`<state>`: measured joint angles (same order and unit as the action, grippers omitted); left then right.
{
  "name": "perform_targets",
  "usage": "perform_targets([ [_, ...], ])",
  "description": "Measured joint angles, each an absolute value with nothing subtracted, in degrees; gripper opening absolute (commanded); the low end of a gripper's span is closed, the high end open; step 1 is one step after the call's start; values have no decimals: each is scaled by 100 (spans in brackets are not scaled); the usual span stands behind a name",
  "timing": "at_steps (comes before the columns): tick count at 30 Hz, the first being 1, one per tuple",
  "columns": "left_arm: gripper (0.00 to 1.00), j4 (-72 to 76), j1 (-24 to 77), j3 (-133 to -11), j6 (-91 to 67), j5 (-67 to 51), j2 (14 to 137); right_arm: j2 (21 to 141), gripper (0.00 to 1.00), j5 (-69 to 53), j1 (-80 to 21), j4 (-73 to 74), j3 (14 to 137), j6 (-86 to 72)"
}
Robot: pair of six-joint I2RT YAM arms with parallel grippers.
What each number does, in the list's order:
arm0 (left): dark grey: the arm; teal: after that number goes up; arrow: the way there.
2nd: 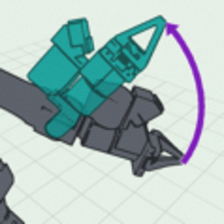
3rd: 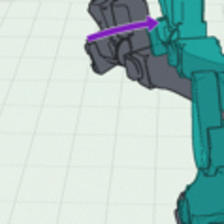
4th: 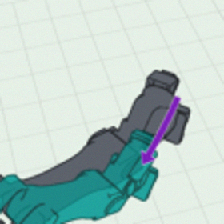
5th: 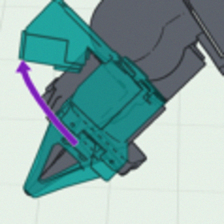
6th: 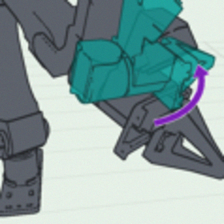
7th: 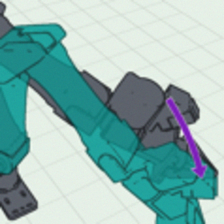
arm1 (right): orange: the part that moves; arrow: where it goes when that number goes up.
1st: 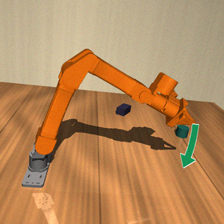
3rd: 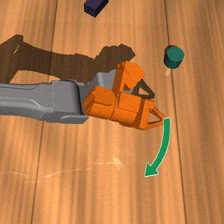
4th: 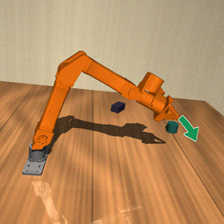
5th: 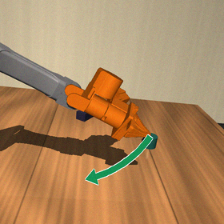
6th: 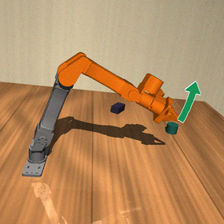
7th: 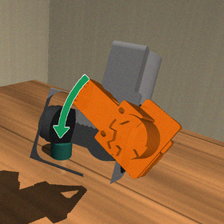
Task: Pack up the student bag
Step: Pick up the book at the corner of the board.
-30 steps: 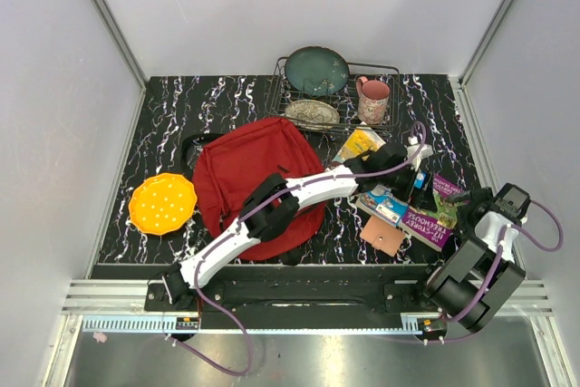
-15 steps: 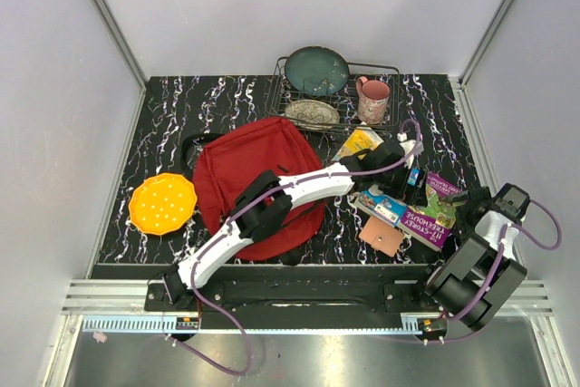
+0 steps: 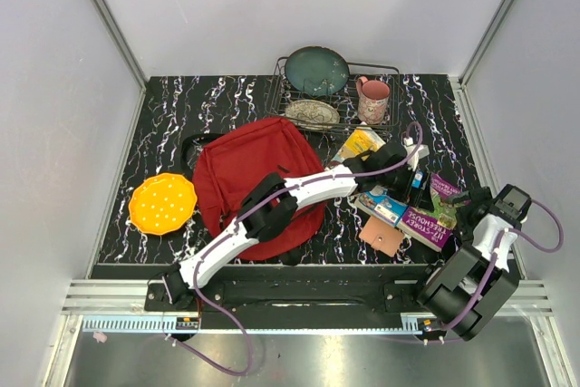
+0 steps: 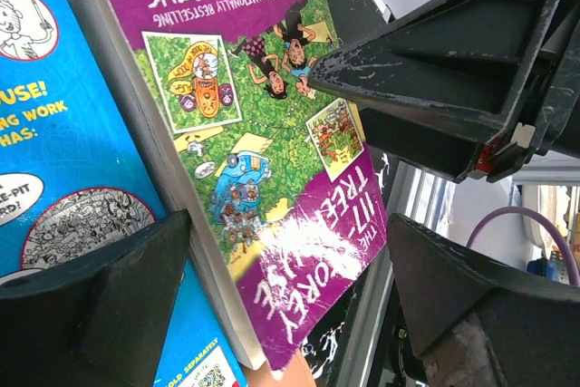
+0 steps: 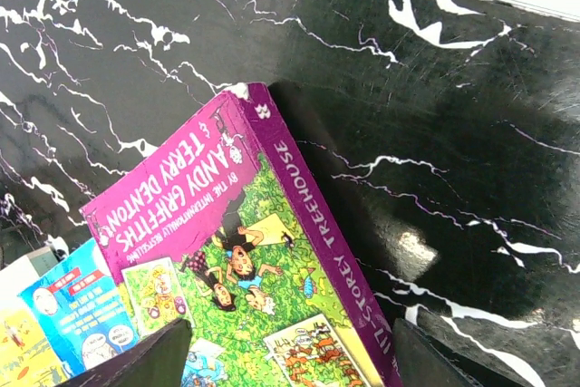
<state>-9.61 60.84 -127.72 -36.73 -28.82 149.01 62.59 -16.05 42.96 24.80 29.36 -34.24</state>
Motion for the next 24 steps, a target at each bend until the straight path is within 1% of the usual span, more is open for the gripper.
perform_targets([
  [2,87,-902,6073,-12779,-3743,-2947,14927,6211,94,-1594,4311,2558,2936,-3387],
  [4,80,-869,6066,-12779,-3804,-2985,14947,6204,94,-1594,4320,2593,2936,-3356],
  [7,66,-819,6045,-12776,-3868,-3028,14988,6204,94,-1594,4320,2650,2936,-3308],
  [8,63,-805,6036,-12772,-3881,-3039,14999,6206,94,-1594,4322,2659,2936,-3293],
  [10,50,-740,6003,-12731,-3909,-3127,15010,6206,93,-1597,4329,2687,2936,-3253],
  [12,42,-617,5966,-12702,-3970,-3315,15030,6206,93,-1608,4329,2727,2936,-3214],
  [15,40,-478,5913,-12689,-4134,-3673,15100,6195,91,-1616,4331,2779,2936,-3153],
  [17,36,-410,5876,-12687,-4219,-3868,15161,6119,91,-1651,4331,2816,2936,-3127],
  [18,33,-370,5863,-12687,-4274,-3972,15176,6042,91,-1680,4331,2834,2936,-3118],
  [19,28,-307,5854,-12685,-4329,-4088,15187,5959,91,-1778,4333,2847,2936,-3129],
  [22,4,-158,5916,-12685,-4501,-4434,15189,5743,89,-2038,4324,2856,2936,-3133],
  [23,0,-132,5951,-12685,-4539,-4508,15189,5708,89,-2071,4324,2856,2936,-3131],
  [24,0,-106,5979,-12680,-4560,-4567,15189,5690,88,-2078,4324,2858,2936,-3131],
])
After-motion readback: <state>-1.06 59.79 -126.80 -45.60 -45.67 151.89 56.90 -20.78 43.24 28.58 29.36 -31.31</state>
